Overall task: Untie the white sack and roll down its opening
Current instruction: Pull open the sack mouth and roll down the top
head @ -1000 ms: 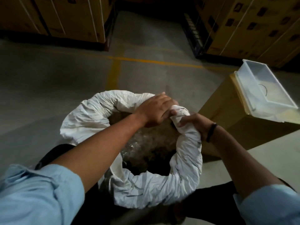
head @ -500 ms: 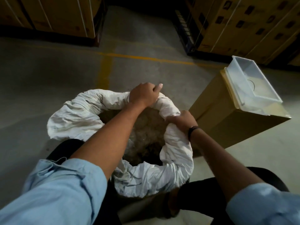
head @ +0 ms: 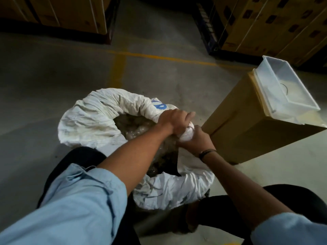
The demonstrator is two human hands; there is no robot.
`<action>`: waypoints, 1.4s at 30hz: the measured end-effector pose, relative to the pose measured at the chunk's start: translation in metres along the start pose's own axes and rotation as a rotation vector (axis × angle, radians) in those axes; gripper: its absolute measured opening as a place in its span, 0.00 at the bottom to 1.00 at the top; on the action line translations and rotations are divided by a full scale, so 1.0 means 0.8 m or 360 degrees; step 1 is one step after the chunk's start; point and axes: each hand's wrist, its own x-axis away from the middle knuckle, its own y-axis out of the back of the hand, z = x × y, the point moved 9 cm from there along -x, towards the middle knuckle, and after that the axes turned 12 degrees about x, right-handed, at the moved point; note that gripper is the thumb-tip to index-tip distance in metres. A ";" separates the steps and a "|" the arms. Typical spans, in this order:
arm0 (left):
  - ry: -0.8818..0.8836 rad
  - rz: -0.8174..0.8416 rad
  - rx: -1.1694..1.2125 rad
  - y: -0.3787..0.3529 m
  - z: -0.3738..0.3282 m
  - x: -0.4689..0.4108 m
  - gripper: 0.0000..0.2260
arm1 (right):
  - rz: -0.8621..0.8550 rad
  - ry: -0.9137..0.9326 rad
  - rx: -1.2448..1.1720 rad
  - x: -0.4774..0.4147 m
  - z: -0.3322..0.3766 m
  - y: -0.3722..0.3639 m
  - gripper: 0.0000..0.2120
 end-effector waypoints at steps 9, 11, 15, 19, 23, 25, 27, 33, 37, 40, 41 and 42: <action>0.0344 0.0010 0.0317 0.000 0.040 -0.039 0.28 | 0.0221 -0.0303 -0.0592 -0.001 -0.020 0.003 0.17; -0.0013 -0.0038 0.0252 0.003 0.016 -0.034 0.24 | 0.0667 -0.0422 -0.1250 0.008 -0.023 -0.017 0.11; -0.1082 -0.0201 -0.0051 0.003 -0.040 0.008 0.16 | 0.0959 -0.0362 -0.1898 0.006 -0.024 -0.015 0.15; -0.0828 0.0076 -0.0015 -0.027 -0.033 0.014 0.18 | 0.1092 -0.0237 -0.1993 0.010 -0.011 -0.029 0.09; -0.0376 0.0182 -0.0203 -0.039 -0.008 0.002 0.28 | 0.0774 -0.0306 -0.1107 0.015 -0.019 -0.033 0.08; -0.0281 0.0229 -0.0343 -0.052 -0.012 -0.002 0.32 | 0.0275 -0.0437 -0.0463 0.012 -0.046 -0.014 0.26; -0.0201 0.0349 -0.0482 -0.068 -0.020 -0.010 0.32 | 0.0042 -0.0408 -0.0098 0.028 -0.051 -0.006 0.37; -0.0154 0.0302 -0.0677 -0.071 -0.031 -0.025 0.27 | -0.0033 -0.0550 -0.0165 0.047 -0.074 -0.034 0.28; -0.0313 0.0065 -0.0375 -0.048 -0.038 -0.019 0.15 | 0.0322 -0.0695 -0.0955 0.022 -0.069 -0.041 0.28; -0.0235 -0.0018 0.0031 -0.010 -0.028 -0.002 0.14 | 0.0455 -0.0731 -0.1175 -0.010 -0.077 -0.042 0.28; -0.0132 0.0063 0.0143 -0.005 -0.020 0.009 0.16 | 0.0245 -0.0779 -0.0878 -0.019 -0.100 -0.033 0.26; -0.0028 0.0228 0.0247 -0.006 -0.016 0.027 0.19 | 0.0142 -0.0480 -0.0181 -0.037 -0.088 -0.018 0.24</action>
